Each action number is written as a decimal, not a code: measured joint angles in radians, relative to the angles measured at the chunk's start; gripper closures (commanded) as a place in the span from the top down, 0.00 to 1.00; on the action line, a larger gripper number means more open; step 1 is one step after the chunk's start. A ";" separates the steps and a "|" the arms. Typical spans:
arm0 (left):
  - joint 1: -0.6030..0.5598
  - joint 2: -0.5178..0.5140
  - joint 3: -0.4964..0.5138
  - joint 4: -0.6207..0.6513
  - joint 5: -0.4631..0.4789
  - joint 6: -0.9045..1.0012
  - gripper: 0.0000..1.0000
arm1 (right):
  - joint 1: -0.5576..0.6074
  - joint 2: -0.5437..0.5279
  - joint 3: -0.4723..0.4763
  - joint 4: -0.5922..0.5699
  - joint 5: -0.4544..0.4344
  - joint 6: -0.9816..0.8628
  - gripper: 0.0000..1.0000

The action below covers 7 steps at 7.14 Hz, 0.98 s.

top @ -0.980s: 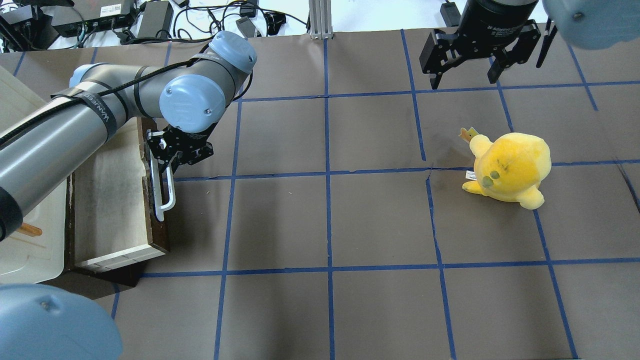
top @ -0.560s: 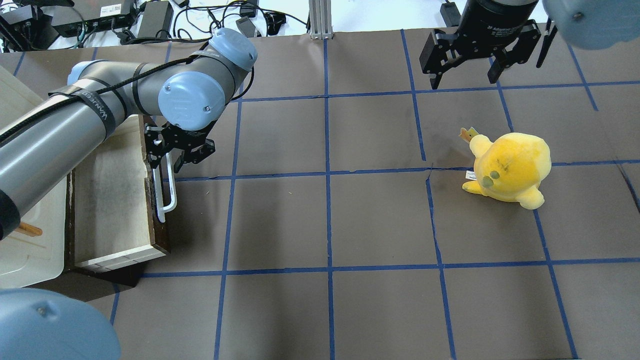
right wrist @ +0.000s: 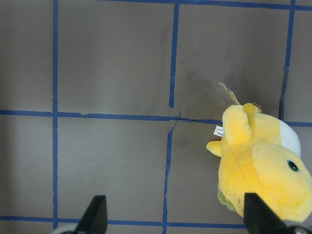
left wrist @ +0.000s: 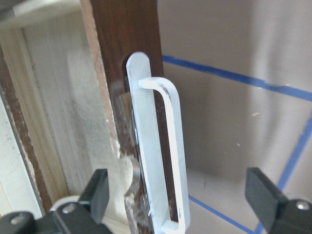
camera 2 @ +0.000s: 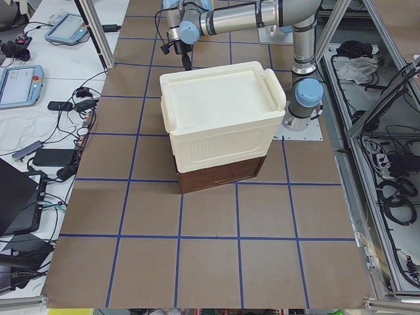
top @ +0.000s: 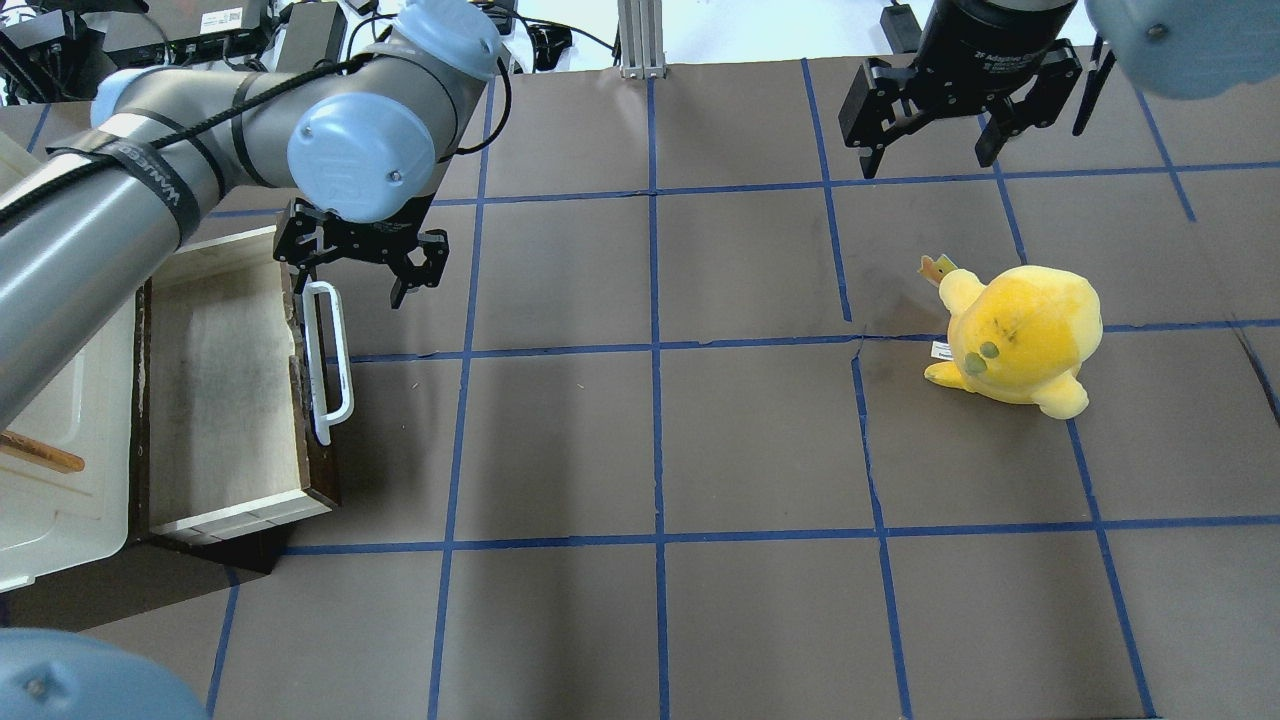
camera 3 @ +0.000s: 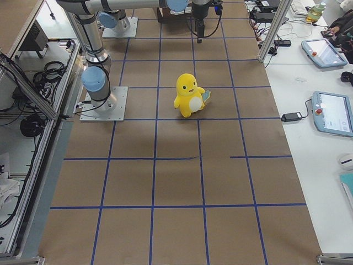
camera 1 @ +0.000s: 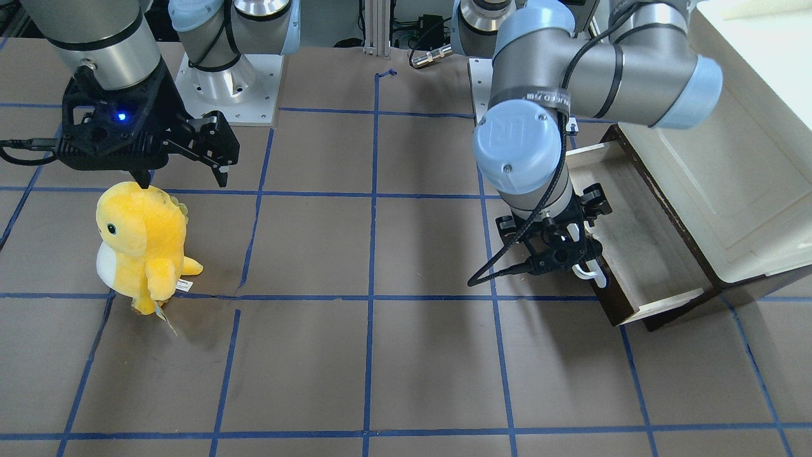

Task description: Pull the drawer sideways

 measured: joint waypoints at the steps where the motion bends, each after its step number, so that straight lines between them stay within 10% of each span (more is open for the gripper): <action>1: 0.003 0.035 0.019 -0.002 -0.054 0.061 1.00 | 0.000 0.000 0.000 0.000 0.000 0.000 1.00; 7: 0.163 0.264 0.020 0.013 -0.384 0.470 1.00 | 0.000 0.000 0.000 0.000 -0.001 0.000 1.00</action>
